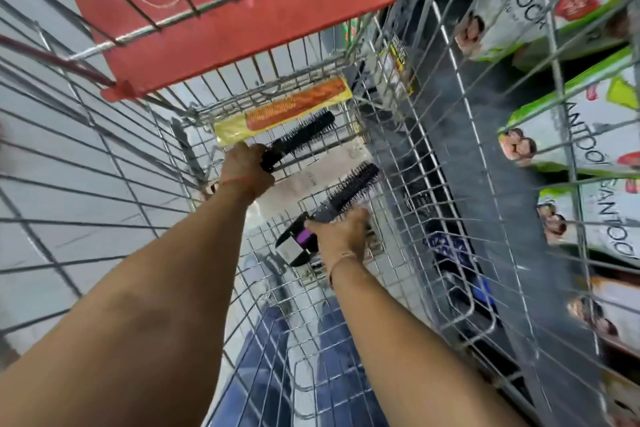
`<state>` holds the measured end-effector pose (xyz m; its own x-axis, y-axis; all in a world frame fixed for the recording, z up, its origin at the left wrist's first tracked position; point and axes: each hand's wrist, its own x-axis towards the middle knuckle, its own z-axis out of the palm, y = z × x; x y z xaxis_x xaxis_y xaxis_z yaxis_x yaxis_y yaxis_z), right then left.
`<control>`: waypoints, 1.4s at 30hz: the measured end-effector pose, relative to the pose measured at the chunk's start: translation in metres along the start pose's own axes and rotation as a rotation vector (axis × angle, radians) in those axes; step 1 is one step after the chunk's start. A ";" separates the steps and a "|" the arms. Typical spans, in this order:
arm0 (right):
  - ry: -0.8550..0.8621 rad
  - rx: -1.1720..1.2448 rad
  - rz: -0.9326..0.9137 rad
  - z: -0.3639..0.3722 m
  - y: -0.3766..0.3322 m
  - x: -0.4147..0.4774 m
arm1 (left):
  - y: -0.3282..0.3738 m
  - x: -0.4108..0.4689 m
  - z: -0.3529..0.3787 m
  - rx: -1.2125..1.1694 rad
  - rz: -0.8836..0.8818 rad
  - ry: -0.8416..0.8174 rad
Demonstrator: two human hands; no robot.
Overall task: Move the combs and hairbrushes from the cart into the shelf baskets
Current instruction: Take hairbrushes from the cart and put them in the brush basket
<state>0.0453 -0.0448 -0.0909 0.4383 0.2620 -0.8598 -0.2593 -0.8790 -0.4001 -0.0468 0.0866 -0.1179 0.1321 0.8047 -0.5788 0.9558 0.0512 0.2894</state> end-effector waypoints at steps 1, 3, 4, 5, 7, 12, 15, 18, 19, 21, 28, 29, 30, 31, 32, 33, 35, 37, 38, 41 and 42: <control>0.076 0.042 -0.034 -0.002 0.004 -0.002 | -0.002 0.000 -0.002 -0.157 -0.064 0.028; 0.118 0.122 -0.085 -0.010 0.015 -0.005 | 0.003 -0.002 -0.013 -0.588 -0.234 0.093; 0.141 0.200 -0.086 -0.018 0.018 -0.006 | 0.008 -0.003 -0.018 -0.814 -0.304 0.092; 0.153 0.275 -0.064 -0.026 0.019 -0.007 | 0.011 -0.003 -0.020 -0.999 -0.350 0.046; 0.187 0.273 -0.071 -0.047 0.022 -0.002 | 0.019 -0.009 -0.015 -1.164 -0.379 -0.168; 0.209 -0.190 -0.154 -0.079 0.031 0.014 | 0.027 -0.043 0.017 -0.896 -0.400 -0.445; 0.107 -0.200 -0.155 -0.083 0.031 0.016 | 0.021 -0.044 0.035 -0.901 -0.383 -0.363; 0.196 -0.110 -0.188 -0.082 0.030 0.013 | 0.018 -0.042 0.038 -0.922 -0.402 -0.364; 0.289 -0.165 -0.229 -0.083 0.032 0.011 | 0.018 -0.043 0.037 -0.921 -0.396 -0.366; 0.422 -0.474 -0.343 -0.087 0.039 0.006 | 0.021 -0.045 0.036 -0.931 -0.394 -0.355; 0.306 -0.620 -0.406 -0.086 0.059 0.008 | 0.027 -0.049 0.036 -0.923 -0.405 -0.377; 0.334 -0.604 -0.371 -0.085 0.059 0.008 | 0.025 -0.048 0.036 -0.928 -0.407 -0.391; 0.351 -0.601 -0.335 -0.084 0.059 0.011 | 0.024 -0.047 0.036 -0.940 -0.405 -0.414; 0.332 -0.600 -0.297 -0.083 0.057 0.013 | 0.022 -0.046 0.037 -0.948 -0.402 -0.425; 0.267 -0.563 -0.250 -0.082 0.055 0.014 | 0.021 -0.045 0.038 -0.947 -0.401 -0.434; 0.179 -0.479 -0.199 -0.082 0.053 0.015 | 0.020 -0.045 0.039 -0.939 -0.401 -0.441; 0.036 -0.244 -0.117 -0.085 0.047 0.015 | 0.020 -0.046 0.039 -0.957 -0.400 -0.475; -0.014 -0.119 -0.079 -0.090 0.044 0.014 | 0.019 -0.048 0.039 -0.975 -0.395 -0.520; -0.018 -0.076 -0.062 -0.092 0.043 0.013 | 0.019 -0.050 0.038 -0.973 -0.389 -0.534; 0.017 0.045 -0.069 -0.095 0.041 0.008 | 0.017 -0.055 0.033 -1.007 -0.340 -0.579; 0.034 0.089 -0.083 -0.096 0.041 0.004 | 0.017 -0.059 0.028 -1.024 -0.302 -0.619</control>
<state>0.1185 -0.1183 -0.0805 0.4904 0.3174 -0.8116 -0.2958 -0.8154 -0.4976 -0.0309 0.0239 -0.1002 0.3102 0.2792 -0.9087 0.3597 0.8503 0.3841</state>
